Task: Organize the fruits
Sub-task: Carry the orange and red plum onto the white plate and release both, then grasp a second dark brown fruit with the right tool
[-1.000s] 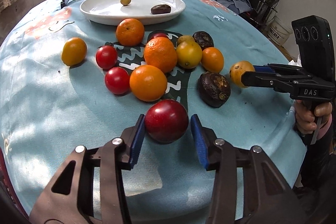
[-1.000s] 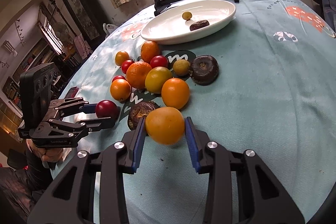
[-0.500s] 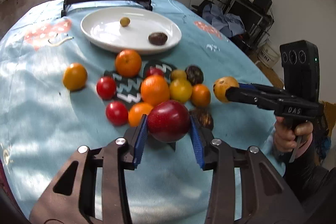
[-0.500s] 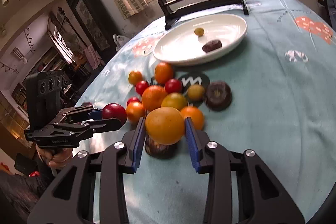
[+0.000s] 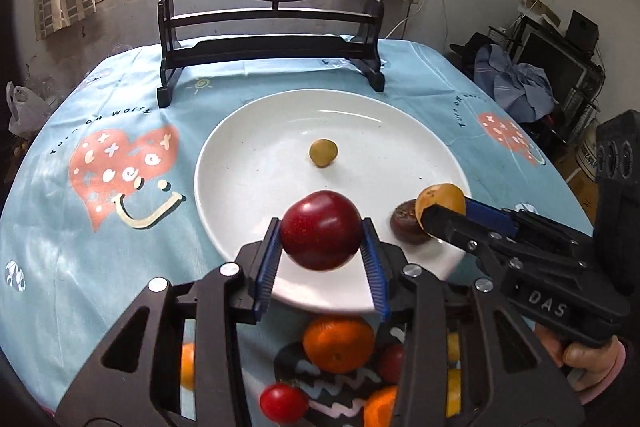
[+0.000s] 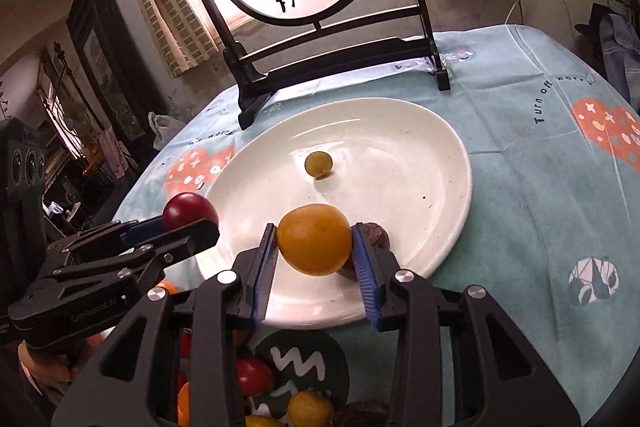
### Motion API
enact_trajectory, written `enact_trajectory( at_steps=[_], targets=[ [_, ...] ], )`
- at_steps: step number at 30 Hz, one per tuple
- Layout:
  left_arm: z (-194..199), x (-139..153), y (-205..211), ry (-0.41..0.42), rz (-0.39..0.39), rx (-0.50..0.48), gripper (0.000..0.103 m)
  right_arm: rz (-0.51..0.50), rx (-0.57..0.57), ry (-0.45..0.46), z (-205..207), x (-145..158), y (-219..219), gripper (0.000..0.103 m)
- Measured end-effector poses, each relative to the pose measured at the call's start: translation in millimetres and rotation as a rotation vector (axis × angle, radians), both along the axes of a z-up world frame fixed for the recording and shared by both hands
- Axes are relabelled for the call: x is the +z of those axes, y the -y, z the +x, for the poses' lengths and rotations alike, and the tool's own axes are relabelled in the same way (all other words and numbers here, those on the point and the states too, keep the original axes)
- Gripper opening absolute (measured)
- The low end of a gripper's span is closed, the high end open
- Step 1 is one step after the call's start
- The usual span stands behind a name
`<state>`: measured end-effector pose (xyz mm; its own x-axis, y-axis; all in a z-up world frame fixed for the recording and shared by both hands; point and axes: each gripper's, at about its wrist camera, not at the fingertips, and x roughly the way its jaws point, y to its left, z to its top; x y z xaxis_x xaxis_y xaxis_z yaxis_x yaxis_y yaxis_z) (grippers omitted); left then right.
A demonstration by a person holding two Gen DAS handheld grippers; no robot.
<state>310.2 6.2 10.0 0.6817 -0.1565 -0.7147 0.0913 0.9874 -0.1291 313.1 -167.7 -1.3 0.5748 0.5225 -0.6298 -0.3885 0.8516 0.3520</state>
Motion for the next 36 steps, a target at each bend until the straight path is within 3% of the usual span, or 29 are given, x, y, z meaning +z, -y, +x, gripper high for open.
enact_trajectory(
  at_steps=[5, 7, 10, 15, 25, 30, 36],
  targets=[
    [19.3, -12.7, 0.8, -0.049, 0.001, 0.017, 0.043, -0.02, 0.024, -0.027, 14.6, -3.5, -5.6, 0.041],
    [15.7, -7.3, 0.9, -0.015, 0.021, 0.047, 0.067, 0.0, 0.037, -0.039, 16.0, -3.5, -4.9, 0.043],
    [2.8, 9.4, -0.5, 0.053, 0.057, 0.08, 0.083, 0.025, 0.027, -0.033, 9.3, 4.5, 1.4, 0.043],
    [-22.1, 32.2, -6.1, 0.096, 0.036, 0.112, 0.094, 0.044, 0.035, -0.004, -10.5, 18.2, 10.1, 0.043],
    [-85.9, 9.0, -23.1, 0.066, 0.098, 0.166, 0.095, -0.056, 0.155, 0.082, -86.2, 23.7, -1.5, 0.045],
    [-113.5, -8.9, -36.3, 0.023, 0.143, 0.182, 0.098, -0.101, 0.193, 0.069, -118.5, 15.2, -1.5, 0.045],
    [-129.0, -13.2, -52.0, 0.015, 0.114, 0.222, 0.098, -0.087, 0.321, -0.006, -145.5, 3.3, -1.1, 0.045]
  ],
)
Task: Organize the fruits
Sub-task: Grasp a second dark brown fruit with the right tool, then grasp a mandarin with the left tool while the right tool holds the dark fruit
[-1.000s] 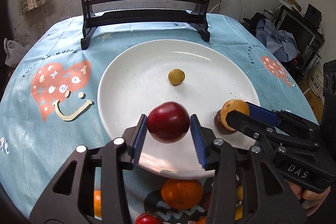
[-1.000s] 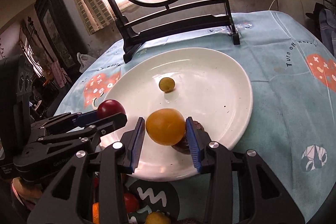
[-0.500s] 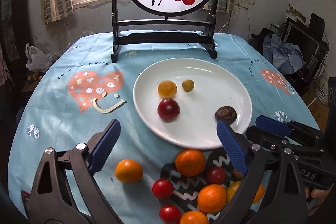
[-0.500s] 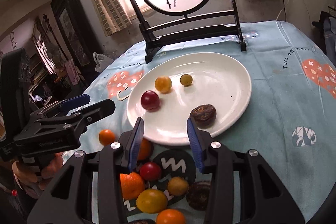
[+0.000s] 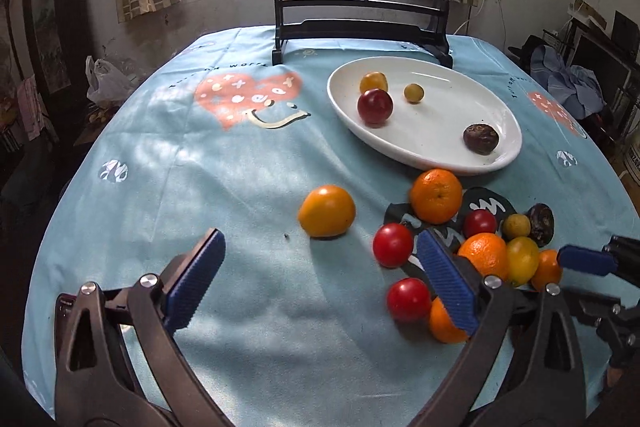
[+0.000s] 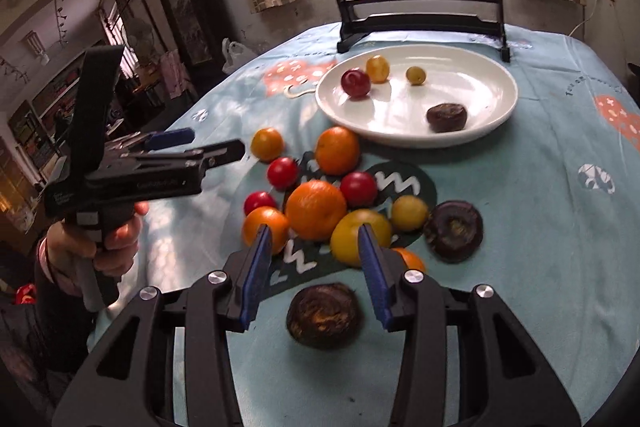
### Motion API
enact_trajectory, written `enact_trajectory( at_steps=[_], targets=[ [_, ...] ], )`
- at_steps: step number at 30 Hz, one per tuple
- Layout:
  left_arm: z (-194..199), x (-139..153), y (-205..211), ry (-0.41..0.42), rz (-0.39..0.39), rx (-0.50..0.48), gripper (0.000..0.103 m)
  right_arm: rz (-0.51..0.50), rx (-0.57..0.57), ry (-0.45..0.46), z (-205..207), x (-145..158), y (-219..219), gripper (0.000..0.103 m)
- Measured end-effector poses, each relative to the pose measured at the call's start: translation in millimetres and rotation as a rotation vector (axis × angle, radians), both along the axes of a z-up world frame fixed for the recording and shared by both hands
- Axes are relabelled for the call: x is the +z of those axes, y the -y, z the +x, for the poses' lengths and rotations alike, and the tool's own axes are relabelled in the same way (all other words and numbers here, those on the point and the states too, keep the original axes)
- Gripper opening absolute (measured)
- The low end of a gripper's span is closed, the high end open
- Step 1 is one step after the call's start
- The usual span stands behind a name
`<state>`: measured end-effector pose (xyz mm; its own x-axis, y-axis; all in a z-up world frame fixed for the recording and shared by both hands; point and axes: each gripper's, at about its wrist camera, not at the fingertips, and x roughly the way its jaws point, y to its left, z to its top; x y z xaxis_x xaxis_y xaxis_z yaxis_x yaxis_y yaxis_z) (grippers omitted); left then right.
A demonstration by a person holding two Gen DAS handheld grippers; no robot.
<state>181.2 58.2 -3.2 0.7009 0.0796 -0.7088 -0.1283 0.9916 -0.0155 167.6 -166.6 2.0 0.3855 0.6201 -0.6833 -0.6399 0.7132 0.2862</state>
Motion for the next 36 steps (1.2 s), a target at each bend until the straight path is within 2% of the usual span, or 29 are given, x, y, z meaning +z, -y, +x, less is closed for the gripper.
enact_trajectory(
  at_steps=[8, 21, 30, 33, 36],
  targets=[
    [-4.1, -2.9, -3.9, -0.007, 0.005, 0.017, 0.098, -0.177, 0.059, 0.037, -21.0, -17.4, -18.4, 0.045],
    [-13.2, -6.0, -2.7, -0.014, 0.001, 0.001, 0.098, -0.312, 0.054, 0.031, -22.2, -37.7, -23.7, 0.049],
    [-24.7, -17.0, -3.3, -0.037, -0.023, -0.018, 0.098, -0.262, 0.04, 0.013, -20.4, -35.8, -17.2, 0.046],
    [-29.0, -17.3, 8.6, -0.031, -0.005, -0.084, 0.098, -0.169, 0.026, -0.014, -16.7, -28.6, -7.3, 0.046],
    [-37.6, -13.6, 29.7, 0.005, 0.014, -0.213, 0.098, -0.095, 0.002, -0.035, -13.5, -21.9, 1.9, 0.046]
  ],
)
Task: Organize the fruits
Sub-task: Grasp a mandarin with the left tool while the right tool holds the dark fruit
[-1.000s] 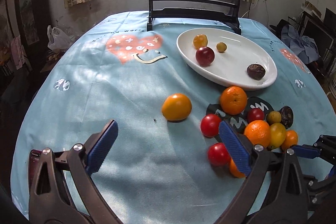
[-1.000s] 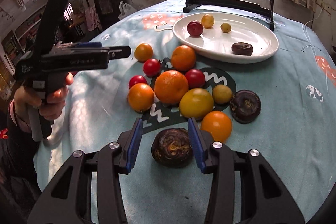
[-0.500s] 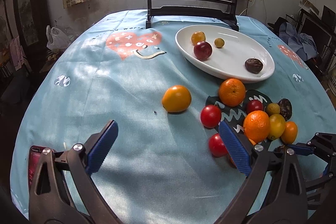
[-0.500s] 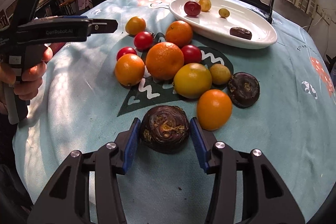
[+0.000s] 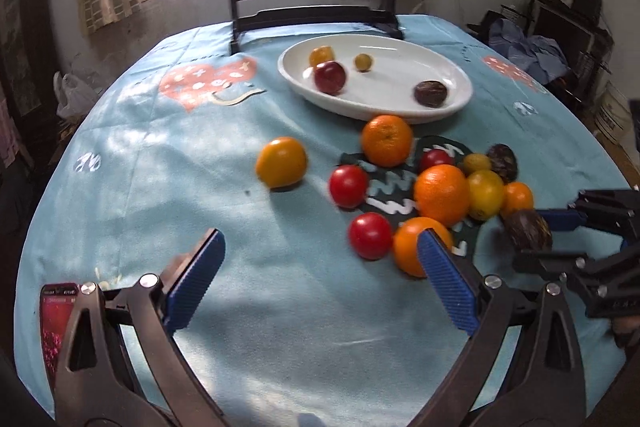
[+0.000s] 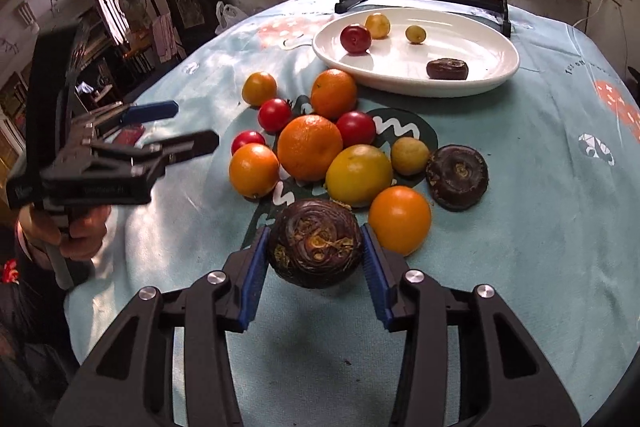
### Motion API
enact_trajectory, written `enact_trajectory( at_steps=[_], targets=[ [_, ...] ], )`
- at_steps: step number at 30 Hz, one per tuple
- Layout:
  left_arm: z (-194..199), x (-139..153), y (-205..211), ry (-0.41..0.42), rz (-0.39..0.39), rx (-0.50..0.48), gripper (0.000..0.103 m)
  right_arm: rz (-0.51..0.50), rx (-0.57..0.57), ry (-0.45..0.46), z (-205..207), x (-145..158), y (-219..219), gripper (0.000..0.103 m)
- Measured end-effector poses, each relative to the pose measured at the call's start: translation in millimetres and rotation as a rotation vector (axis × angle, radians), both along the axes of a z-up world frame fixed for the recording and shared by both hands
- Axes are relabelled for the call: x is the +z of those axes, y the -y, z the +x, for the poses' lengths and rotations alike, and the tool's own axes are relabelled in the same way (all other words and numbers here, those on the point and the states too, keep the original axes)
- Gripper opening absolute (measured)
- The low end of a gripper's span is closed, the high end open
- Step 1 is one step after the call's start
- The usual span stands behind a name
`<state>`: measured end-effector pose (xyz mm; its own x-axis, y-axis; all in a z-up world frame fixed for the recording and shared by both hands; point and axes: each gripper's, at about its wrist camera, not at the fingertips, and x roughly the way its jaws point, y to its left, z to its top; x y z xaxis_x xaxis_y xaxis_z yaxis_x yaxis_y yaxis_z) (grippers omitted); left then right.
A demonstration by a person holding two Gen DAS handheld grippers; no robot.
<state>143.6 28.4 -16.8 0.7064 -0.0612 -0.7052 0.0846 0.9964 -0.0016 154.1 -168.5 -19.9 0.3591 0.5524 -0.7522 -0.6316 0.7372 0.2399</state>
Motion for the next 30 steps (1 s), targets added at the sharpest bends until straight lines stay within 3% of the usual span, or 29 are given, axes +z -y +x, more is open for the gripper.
enact_trajectory(
  at_steps=[5, 9, 14, 19, 30],
  targets=[
    [-16.6, 0.4, 38.5, 0.073, 0.088, -0.196, 0.095, 0.03, -0.027, -0.027, 3.8, 2.0, 5.5, 0.046],
    [-17.3, -2.2, 47.9, 0.069, 0.086, -0.272, 0.077, 0.019, -0.022, -0.031, 1.6, 0.8, 3.1, 0.046],
    [-8.8, -5.3, 47.4, 0.043, 0.068, -0.274, 0.065, 0.014, -0.023, -0.035, 1.2, -1.4, 4.0, 0.046],
    [4.2, -15.8, 52.0, 0.001, 0.108, -0.274, 0.046, 0.011, -0.026, -0.042, 1.2, -3.1, 4.4, 0.046],
    [10.4, -27.1, 68.9, 0.02, 0.238, -0.3, 0.044, 0.008, -0.037, -0.05, 1.3, -3.9, 6.2, 0.046]
  ],
)
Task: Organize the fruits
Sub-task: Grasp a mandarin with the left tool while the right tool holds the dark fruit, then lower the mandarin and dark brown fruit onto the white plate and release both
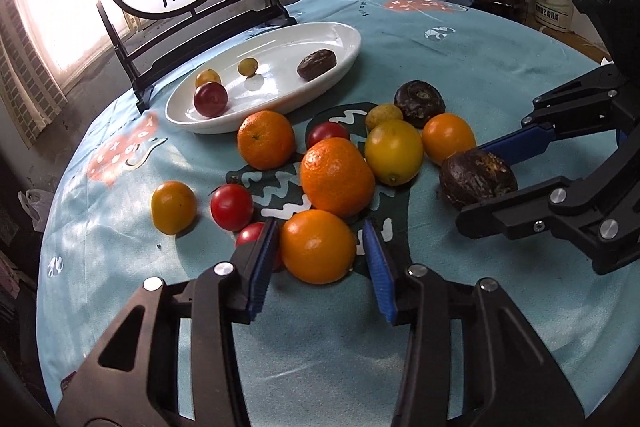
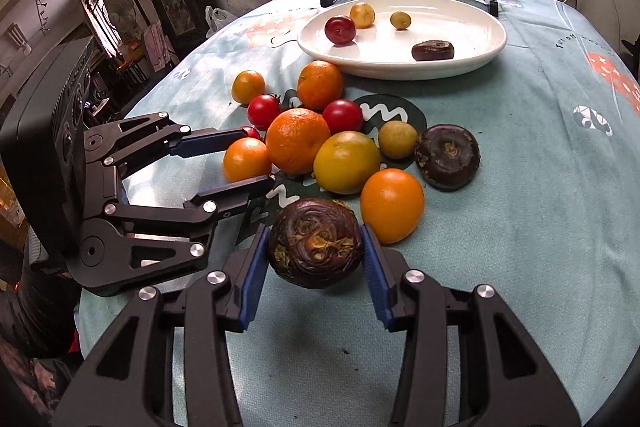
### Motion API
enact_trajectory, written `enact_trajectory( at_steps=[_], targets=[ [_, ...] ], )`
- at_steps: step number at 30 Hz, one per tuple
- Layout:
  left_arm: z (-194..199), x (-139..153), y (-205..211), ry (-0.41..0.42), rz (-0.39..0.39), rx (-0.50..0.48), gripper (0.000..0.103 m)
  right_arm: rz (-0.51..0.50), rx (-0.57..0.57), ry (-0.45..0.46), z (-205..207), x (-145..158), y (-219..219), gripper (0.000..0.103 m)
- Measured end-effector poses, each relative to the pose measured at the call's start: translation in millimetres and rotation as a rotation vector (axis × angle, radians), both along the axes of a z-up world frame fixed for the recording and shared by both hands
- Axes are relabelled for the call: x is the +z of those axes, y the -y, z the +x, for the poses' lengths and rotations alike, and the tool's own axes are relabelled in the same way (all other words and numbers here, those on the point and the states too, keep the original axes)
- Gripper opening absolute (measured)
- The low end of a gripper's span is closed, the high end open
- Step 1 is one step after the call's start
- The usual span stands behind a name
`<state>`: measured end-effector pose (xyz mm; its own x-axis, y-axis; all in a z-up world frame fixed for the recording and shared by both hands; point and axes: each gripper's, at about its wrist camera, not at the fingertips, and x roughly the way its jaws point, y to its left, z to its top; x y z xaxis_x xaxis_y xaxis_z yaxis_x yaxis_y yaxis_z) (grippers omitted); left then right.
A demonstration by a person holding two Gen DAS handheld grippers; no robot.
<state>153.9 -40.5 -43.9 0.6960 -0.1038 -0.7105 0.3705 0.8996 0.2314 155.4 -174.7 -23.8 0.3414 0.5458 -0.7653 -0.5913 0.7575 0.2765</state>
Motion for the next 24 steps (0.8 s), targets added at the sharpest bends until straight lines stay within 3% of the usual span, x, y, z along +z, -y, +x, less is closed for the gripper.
enact_trajectory(
  at_steps=[11, 17, 21, 24],
  targets=[
    [-1.9, 6.1, -14.1, -0.02, -0.082, 0.014, 0.039, 0.012, -0.009, 0.003, -1.3, 1.2, 3.7, 0.046],
    [-4.8, 20.5, -32.3, -0.021, -0.233, 0.045, 0.039, 0.048, 0.003, 0.019, -4.0, 6.8, 5.6, 0.046],
    [5.1, 35.4, -46.6, -0.039, -0.368, 0.068, 0.039, 0.125, 0.008, 0.033, 1.0, 16.8, 7.4, 0.046],
    [24.3, 48.8, -52.3, -0.016, -0.383, 0.123, 0.039, 0.165, -0.04, 0.087, 17.3, 35.1, 5.3, 0.046]
  ],
)
